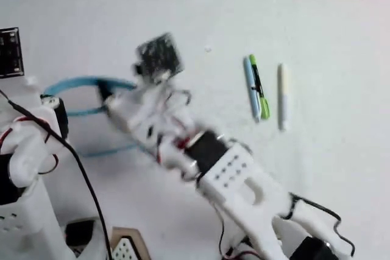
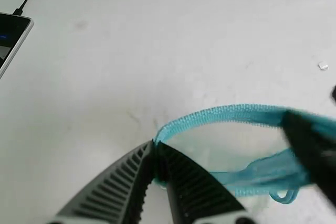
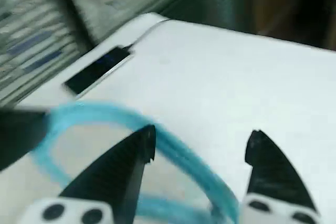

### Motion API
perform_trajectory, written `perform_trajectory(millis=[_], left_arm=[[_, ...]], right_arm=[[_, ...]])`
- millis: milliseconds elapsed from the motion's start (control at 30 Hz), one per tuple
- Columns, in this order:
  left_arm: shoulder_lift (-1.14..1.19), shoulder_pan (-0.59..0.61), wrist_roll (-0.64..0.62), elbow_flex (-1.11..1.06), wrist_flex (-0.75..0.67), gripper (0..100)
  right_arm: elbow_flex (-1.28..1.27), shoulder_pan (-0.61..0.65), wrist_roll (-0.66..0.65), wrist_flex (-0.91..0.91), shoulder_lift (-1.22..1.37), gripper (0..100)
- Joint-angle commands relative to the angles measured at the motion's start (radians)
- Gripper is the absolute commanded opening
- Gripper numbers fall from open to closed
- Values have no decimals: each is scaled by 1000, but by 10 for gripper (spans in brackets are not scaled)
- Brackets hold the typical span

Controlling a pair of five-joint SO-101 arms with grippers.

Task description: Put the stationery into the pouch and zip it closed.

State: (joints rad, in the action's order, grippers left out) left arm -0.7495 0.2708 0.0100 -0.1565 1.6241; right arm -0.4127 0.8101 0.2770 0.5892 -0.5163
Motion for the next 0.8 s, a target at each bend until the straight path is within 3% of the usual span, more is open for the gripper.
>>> perform_trajectory(millis=[0, 133, 300, 467, 767], left_arm=[[82, -16, 0, -44, 6, 23], [82, -16, 0, -41, 9, 23], [82, -16, 2, -43, 9, 23], [82, -16, 2, -46, 9, 23], [82, -16, 3, -48, 12, 23]], right_arm=[[210, -245, -15, 239, 8, 263], [328, -481, -157, 472, 116, 264], [400, -665, -373, 576, 360, 264], [577, -733, -522, 674, 702, 265], [1320, -748, -525, 908, 1348, 265]])
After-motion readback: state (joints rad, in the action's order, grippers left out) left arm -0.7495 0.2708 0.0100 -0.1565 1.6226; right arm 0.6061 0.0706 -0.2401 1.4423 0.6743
